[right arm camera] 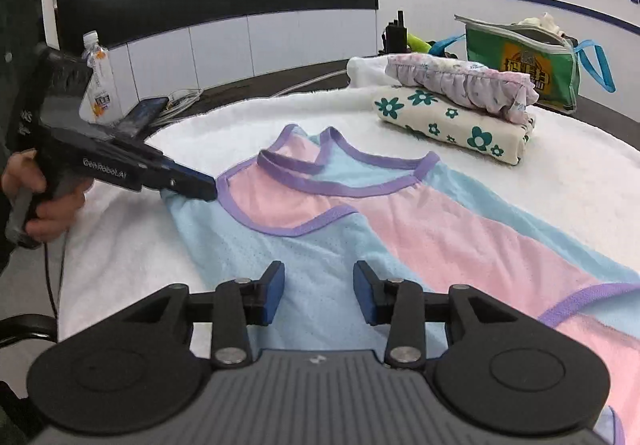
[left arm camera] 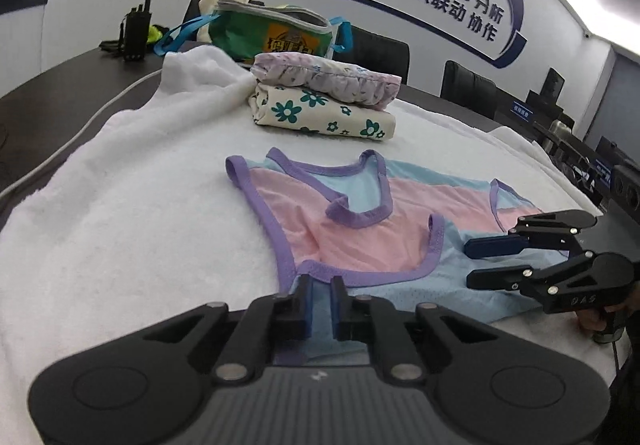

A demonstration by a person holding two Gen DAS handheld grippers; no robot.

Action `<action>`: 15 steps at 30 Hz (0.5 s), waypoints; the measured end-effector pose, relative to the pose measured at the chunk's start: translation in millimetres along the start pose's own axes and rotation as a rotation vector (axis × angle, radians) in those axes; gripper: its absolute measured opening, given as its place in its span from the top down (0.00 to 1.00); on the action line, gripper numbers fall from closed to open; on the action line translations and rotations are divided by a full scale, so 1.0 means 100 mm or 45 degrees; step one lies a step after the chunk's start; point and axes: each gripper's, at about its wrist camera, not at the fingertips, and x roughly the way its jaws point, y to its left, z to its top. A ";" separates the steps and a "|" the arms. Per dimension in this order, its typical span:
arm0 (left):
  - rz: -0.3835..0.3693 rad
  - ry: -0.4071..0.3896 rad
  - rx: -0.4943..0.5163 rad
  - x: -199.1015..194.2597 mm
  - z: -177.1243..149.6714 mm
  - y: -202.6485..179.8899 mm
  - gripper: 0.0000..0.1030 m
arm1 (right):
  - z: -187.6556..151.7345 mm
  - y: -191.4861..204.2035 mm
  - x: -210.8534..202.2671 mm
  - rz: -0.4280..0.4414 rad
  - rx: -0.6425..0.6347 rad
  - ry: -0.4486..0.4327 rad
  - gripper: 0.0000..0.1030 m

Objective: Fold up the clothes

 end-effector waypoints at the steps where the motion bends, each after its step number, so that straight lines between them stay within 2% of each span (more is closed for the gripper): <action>1: 0.001 0.004 -0.009 -0.01 0.00 0.00 0.92 | -0.01 -0.01 -0.02 -0.022 -0.007 0.010 0.62; 4: 0.002 0.000 -0.020 -0.03 -0.01 0.02 0.92 | -0.04 -0.03 -0.11 -0.088 -0.027 0.044 0.61; 6: -0.010 -0.010 -0.038 -0.06 -0.03 0.06 0.93 | -0.10 -0.09 -0.22 -0.130 -0.041 0.064 0.52; 7: -0.008 -0.017 -0.037 -0.07 -0.05 0.07 0.93 | -0.14 -0.12 -0.28 -0.151 -0.049 0.071 0.51; 11: 0.068 -0.042 -0.010 -0.13 -0.09 0.09 0.93 | -0.32 -0.28 -0.56 -0.244 -0.027 0.093 0.51; 15: 0.040 -0.044 -0.083 -0.19 -0.10 0.21 0.93 | -0.50 -0.40 -0.82 -0.316 0.035 0.094 0.42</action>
